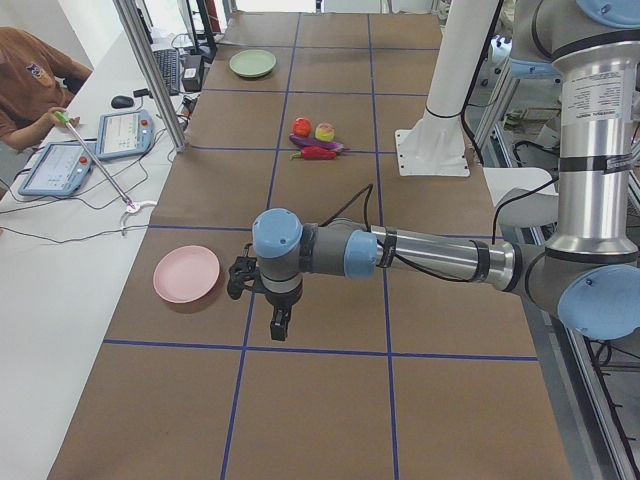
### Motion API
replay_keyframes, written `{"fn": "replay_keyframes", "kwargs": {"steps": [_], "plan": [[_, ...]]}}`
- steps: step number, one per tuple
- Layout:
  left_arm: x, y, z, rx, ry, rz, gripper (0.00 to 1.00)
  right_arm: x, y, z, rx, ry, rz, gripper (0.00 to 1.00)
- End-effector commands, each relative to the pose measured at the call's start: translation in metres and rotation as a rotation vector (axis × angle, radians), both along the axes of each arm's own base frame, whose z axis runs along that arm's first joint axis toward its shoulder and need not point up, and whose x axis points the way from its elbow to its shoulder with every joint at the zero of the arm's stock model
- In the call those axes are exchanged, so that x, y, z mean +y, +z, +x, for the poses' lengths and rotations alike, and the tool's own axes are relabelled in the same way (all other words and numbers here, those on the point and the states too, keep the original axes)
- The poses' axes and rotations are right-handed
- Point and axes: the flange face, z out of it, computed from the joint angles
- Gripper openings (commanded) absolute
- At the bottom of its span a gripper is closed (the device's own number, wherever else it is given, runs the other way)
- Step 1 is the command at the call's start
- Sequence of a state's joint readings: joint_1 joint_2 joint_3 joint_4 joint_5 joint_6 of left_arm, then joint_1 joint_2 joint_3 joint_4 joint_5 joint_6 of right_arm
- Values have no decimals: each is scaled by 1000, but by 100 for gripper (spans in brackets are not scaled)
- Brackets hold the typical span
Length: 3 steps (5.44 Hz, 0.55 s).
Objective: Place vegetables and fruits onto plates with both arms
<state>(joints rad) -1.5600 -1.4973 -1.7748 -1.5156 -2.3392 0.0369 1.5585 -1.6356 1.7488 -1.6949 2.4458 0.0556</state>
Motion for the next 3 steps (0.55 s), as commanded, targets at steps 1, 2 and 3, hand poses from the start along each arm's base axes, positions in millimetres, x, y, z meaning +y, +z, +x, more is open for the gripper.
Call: {"fn": "replay_keyframes", "kwargs": {"steps": [1, 2, 3], "plan": [[-1, 3, 0, 0, 1, -2, 100, 0, 0, -1, -9, -4, 5, 100], [-1, -2, 1, 0, -1, 4, 100, 0, 1, -1, -9, -2, 1, 100], [-12, -18, 2, 3, -2, 30, 100, 0, 1, -1, -10, -4, 0, 100]]}}
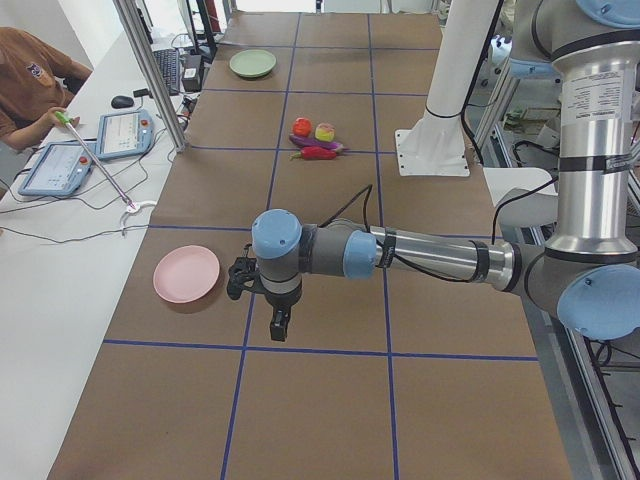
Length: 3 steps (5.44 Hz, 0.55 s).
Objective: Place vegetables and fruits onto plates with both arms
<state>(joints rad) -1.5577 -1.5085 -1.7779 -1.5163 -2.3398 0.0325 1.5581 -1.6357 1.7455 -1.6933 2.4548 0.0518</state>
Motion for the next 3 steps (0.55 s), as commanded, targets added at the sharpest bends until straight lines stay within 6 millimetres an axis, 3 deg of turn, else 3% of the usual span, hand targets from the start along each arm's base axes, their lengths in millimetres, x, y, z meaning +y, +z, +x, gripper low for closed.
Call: {"fn": "replay_keyframes", "kwargs": {"steps": [1, 2, 3], "plan": [[-28, -45, 4, 6, 1, 70, 100, -2, -1, -1, -1, 0, 0, 100], [-42, -91, 16, 15, 23, 149, 100, -2, -3, -1, -3, 0, 3, 100], [-42, -120, 51, 26, 90, 214, 100, -2, -8, -1, -10, 0, 14, 100]]}}
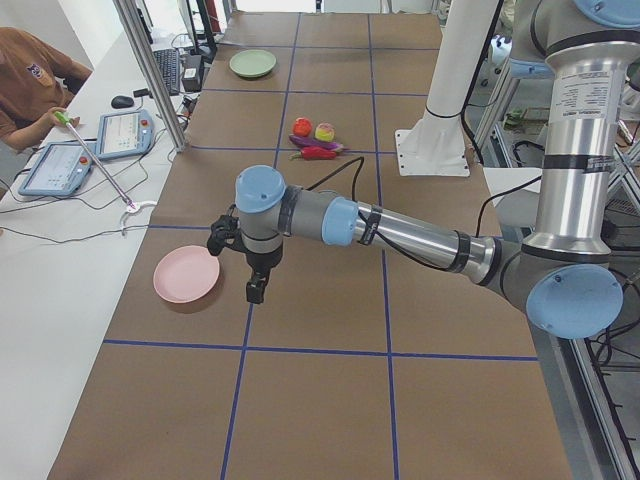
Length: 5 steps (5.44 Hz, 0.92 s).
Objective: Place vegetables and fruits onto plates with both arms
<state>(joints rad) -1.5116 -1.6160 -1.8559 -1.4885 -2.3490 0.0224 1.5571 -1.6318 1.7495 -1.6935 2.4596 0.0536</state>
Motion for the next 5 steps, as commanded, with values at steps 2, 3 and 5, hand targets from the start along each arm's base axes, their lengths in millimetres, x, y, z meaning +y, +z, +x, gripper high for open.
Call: {"fn": "replay_keyframes", "kwargs": {"steps": [2, 3, 5], "plan": [[-5, -98, 64, 51, 30, 102, 100, -7, -16, -2, -32, -7, 39, 100], [-5, -108, 97, 60, 88, 111, 100, -14, -30, -2, -37, -1, 59, 100], [-13, -167, 188, 127, 3, -70, 100, -18, -32, -5, -36, -1, 57, 100]]}}
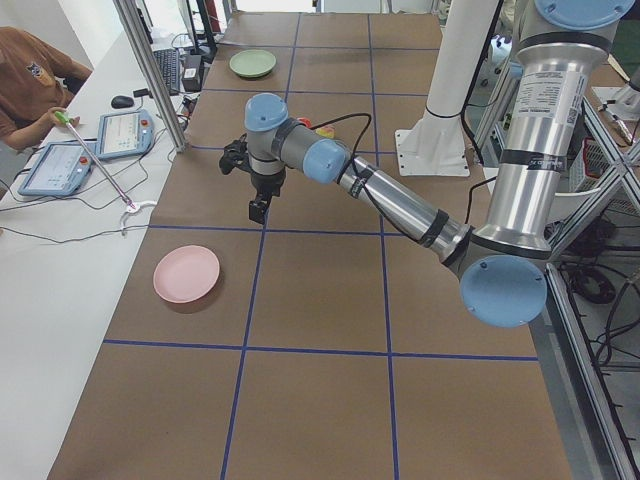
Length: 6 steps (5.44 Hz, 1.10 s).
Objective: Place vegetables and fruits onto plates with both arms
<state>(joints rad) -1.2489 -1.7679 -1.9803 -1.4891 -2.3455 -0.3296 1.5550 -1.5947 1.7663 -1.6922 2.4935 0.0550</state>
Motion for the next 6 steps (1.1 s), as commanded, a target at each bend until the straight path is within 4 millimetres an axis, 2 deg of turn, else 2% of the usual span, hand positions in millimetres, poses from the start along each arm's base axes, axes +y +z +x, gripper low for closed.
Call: {"fn": "replay_keyframes", "kwargs": {"steps": [1, 3, 4, 5, 6], "plan": [[5, -70, 107, 73, -49, -186, 100, -2, 0, -1, -1, 14, -23, 100], [21, -152, 234, 91, -151, -331, 100, -3, -5, -6, 0, 4, -12, 100], [21, -177, 301, 59, -188, -336, 100, -12, -16, -16, -1, 4, -14, 100], [23, -186, 353, 43, -221, -343, 100, -25, -34, -29, -1, 3, -3, 100], [32, -184, 398, 69, -223, -367, 100, -30, -41, -36, -6, -8, 30, 100]]}}
